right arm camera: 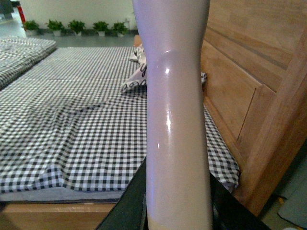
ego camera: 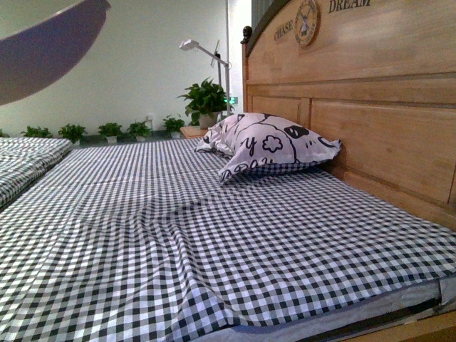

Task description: Clean up trash

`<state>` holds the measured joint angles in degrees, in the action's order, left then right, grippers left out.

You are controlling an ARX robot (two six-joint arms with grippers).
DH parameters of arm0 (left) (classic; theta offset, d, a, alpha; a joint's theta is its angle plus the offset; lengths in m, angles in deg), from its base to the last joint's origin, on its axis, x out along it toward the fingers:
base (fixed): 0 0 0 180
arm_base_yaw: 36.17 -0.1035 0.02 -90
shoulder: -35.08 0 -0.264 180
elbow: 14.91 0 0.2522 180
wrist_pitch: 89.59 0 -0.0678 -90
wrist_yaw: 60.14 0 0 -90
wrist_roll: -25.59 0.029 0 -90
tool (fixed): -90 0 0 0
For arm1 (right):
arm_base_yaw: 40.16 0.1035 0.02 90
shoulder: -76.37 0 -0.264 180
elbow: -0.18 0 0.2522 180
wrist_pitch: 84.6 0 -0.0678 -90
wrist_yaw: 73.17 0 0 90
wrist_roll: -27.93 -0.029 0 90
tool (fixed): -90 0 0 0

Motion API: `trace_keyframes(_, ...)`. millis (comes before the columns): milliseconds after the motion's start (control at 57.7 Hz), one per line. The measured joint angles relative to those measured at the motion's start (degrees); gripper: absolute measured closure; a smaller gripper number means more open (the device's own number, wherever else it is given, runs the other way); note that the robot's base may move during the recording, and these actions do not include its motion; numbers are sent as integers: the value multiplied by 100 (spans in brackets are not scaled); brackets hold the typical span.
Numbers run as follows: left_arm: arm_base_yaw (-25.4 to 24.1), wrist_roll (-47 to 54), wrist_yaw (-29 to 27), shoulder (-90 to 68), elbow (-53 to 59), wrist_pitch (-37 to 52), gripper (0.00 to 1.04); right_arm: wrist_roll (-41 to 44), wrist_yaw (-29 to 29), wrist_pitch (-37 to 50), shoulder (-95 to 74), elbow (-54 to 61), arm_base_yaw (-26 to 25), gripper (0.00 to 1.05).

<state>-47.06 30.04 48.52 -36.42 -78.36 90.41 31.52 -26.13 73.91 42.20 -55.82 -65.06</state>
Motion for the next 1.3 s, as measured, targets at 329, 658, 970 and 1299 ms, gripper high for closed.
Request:
trace_keyframes(329, 28, 46, -50, 1104, 890, -87, 78, -286, -944, -173, 498, 133, -811, 86)
trace_keyframes(658, 17, 44, -46, 1187, 949, -87, 78, -374, -184, -492, 498, 129, -262, 86)
trace_keyframes(970, 13, 44, -48, 1189, 949, -85, 78, -374, -162, -494, 498, 129, -258, 86)
trace_keyframes(1299, 13, 44, -46, 1189, 949, -85, 78, -374, -164, -494, 498, 129, -258, 86)
